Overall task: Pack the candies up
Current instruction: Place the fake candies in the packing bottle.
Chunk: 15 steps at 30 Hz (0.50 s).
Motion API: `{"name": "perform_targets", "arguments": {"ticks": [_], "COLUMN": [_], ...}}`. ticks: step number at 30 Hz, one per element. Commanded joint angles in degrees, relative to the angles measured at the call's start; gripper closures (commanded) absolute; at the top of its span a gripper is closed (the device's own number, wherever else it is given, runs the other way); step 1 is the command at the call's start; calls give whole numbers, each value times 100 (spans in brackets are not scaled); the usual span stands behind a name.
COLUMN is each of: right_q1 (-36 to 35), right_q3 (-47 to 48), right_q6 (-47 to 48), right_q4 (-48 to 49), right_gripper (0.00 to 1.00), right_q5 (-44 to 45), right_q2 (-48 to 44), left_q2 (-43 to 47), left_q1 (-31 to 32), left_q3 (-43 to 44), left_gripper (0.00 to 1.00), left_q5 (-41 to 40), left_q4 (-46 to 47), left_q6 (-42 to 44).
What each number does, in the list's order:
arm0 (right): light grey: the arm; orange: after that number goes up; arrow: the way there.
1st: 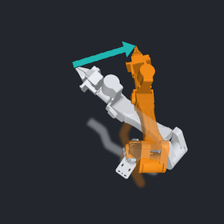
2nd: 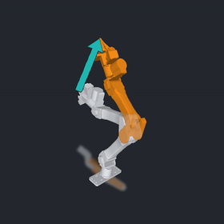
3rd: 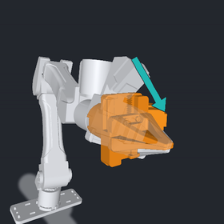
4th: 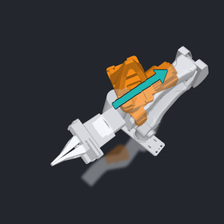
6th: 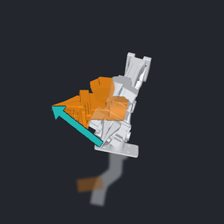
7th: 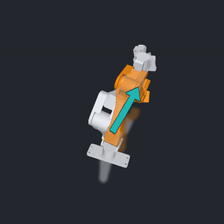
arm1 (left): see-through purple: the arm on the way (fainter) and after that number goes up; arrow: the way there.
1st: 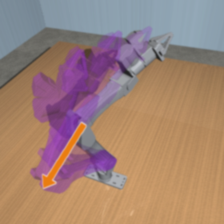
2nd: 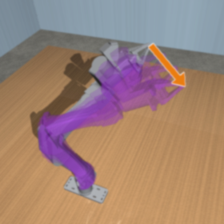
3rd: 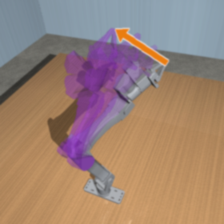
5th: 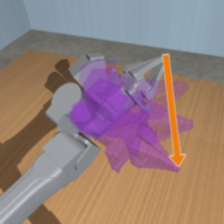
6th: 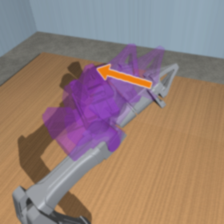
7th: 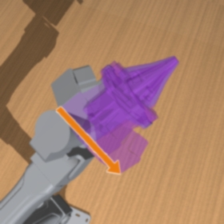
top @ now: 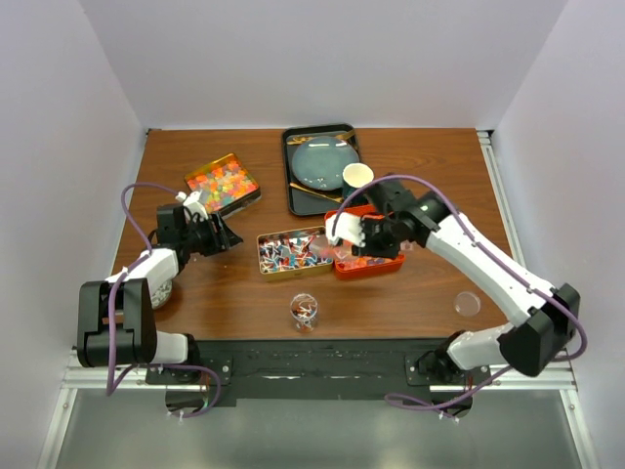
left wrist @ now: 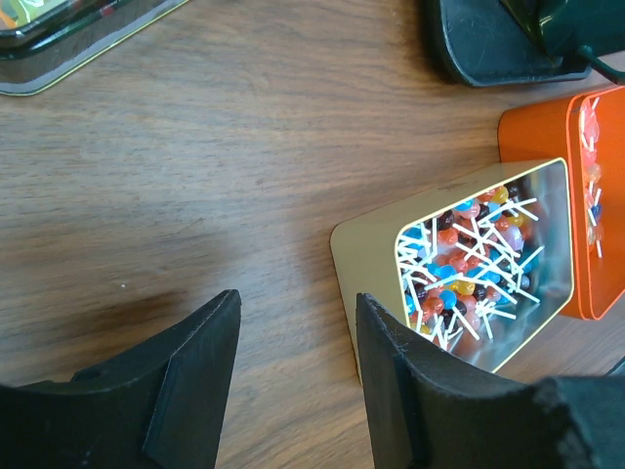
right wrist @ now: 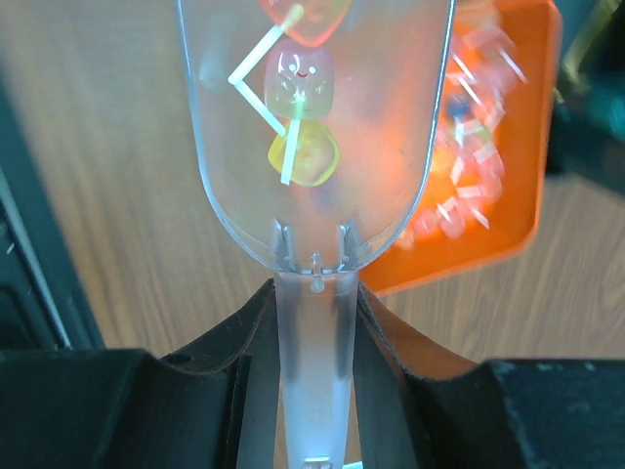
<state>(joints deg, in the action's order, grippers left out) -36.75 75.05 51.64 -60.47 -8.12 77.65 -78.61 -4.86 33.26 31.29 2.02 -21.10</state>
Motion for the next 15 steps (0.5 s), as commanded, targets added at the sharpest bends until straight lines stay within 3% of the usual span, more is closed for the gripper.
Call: {"name": "perform_targets", "arguments": {"ticks": [1, 15], "right_q1": [-490, -1589], "right_q3": [695, 1741], "right_q6": [741, 2315], "right_q4": [-1000, -1995], "right_gripper": [100, 100], "right_q5": [283, 1900], "right_q2": [355, 1025], "left_q2": [56, 302], "left_q1": [-50, -59], "left_q3": [120, 67], "left_gripper": [44, 44], "left_q5": [106, 79], "left_q4": [316, 334], "left_q6": [-113, -157]}}
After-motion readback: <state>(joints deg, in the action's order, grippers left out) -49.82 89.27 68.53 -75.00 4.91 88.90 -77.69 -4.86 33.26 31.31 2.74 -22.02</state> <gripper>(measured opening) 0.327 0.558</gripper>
